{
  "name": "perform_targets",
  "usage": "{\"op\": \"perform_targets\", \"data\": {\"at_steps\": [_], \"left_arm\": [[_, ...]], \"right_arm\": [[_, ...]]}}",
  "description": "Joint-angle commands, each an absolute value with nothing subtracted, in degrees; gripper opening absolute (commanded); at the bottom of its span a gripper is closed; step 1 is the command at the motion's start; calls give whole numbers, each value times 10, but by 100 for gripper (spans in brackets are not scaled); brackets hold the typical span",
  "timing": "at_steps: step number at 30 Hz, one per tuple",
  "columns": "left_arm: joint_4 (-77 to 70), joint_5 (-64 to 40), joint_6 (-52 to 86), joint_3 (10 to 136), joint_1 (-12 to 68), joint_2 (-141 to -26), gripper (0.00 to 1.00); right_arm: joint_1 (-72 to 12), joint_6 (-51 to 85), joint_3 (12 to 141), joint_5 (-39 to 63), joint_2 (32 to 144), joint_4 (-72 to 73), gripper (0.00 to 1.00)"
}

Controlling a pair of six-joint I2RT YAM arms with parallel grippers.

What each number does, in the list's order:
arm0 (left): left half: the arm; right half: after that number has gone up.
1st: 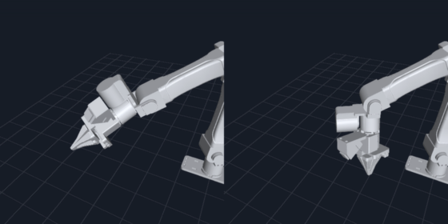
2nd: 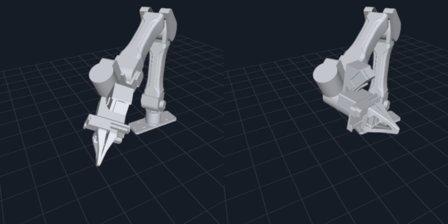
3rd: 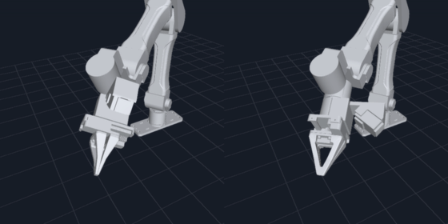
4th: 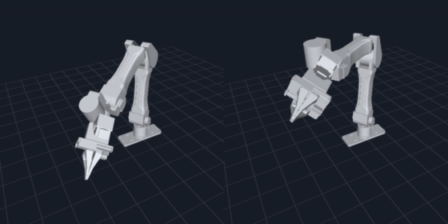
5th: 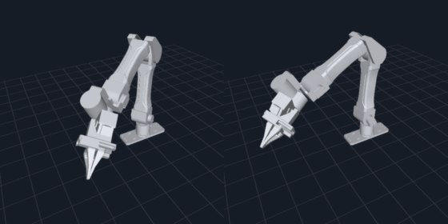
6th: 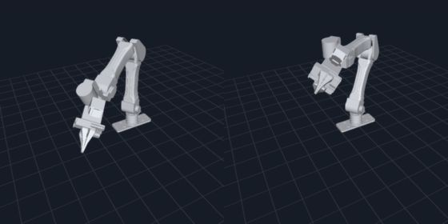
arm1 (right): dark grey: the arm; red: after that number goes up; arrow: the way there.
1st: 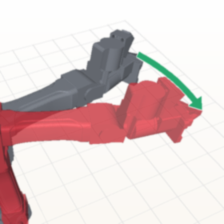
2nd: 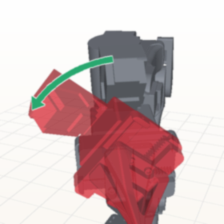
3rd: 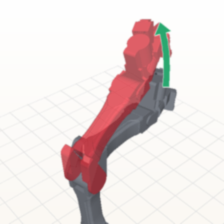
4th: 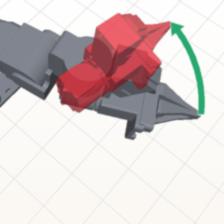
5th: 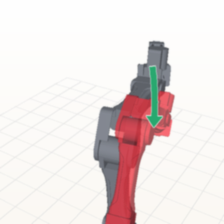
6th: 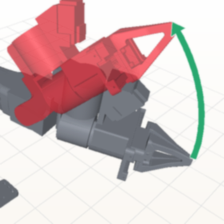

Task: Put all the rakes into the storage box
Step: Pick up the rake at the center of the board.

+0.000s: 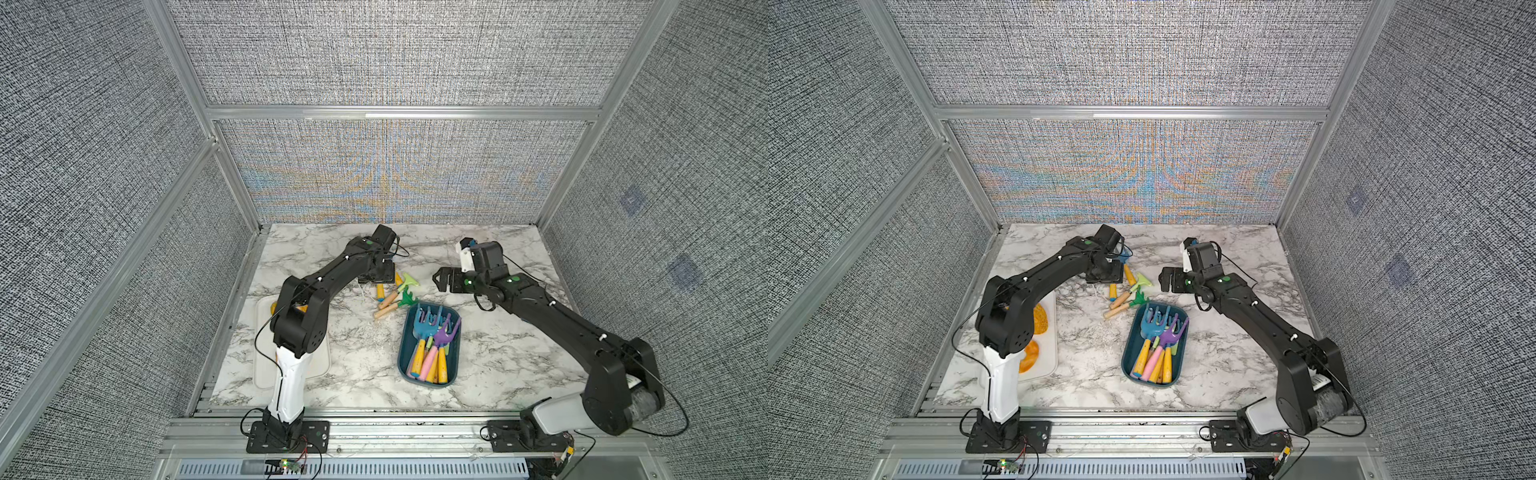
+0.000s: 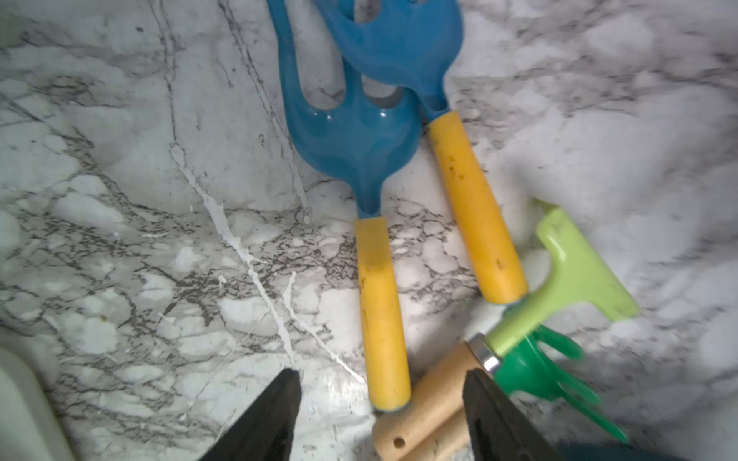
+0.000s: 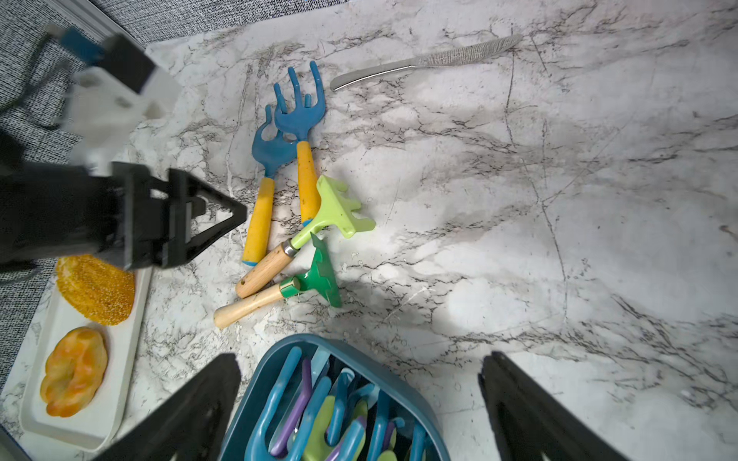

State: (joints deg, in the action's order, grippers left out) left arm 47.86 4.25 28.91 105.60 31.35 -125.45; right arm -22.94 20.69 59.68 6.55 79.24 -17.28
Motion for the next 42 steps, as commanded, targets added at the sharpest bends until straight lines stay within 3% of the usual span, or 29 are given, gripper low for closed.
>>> {"op": "perform_targets", "data": {"at_steps": [1, 10, 15, 20, 33, 42], "left_arm": [[518, 64, 288, 1104, 308, -1301, 65], [557, 81, 298, 1208, 303, -1400, 42], [555, 87, 302, 1198, 303, -1405, 18], [549, 105, 303, 1155, 303, -1363, 0], [464, 85, 337, 856, 357, -991, 0], [488, 128, 398, 712, 407, -837, 0]], "right_arm": [[-230, 212, 568, 54, 740, -155, 99], [-229, 248, 499, -3, 583, -178, 99], [-229, 261, 464, -10, 520, -171, 99], [-229, 266, 435, -16, 484, -172, 99], [-229, 283, 395, -28, 449, -159, 99], [-229, 285, 380, -16, 443, -155, 99]]}}
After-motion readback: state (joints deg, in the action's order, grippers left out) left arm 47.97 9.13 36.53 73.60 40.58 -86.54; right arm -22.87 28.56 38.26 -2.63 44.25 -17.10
